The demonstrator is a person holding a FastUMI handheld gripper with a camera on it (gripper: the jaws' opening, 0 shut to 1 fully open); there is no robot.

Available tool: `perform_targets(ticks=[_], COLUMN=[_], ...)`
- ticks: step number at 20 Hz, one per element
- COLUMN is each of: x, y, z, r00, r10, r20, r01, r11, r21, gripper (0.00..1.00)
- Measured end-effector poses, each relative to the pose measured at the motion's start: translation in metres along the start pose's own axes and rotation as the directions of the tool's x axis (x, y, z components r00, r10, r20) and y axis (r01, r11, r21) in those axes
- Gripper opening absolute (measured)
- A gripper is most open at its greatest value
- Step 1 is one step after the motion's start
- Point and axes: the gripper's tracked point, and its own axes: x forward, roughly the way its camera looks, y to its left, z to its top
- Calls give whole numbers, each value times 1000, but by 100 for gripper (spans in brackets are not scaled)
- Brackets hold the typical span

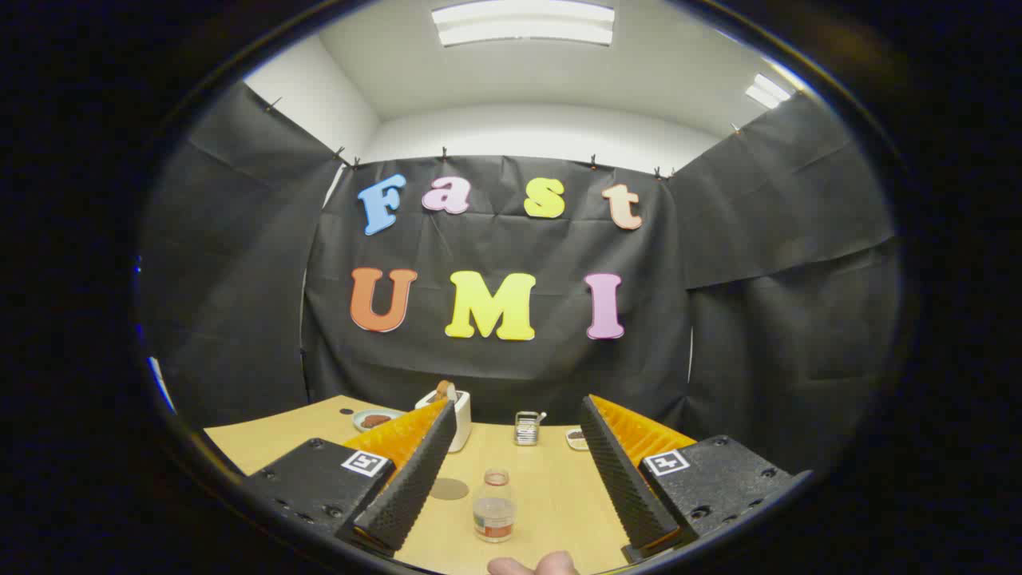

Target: Take the bottle from table, then pour the juice into the cup, finally place the bottle on the coaster

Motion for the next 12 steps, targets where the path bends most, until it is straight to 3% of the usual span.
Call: perform_targets(ticks=[12], x=[9], y=[-2], z=[-9], r00=[1000], r10=[27], r20=[-14], r01=[-27], r11=[1000], r21=[7], gripper=[100])
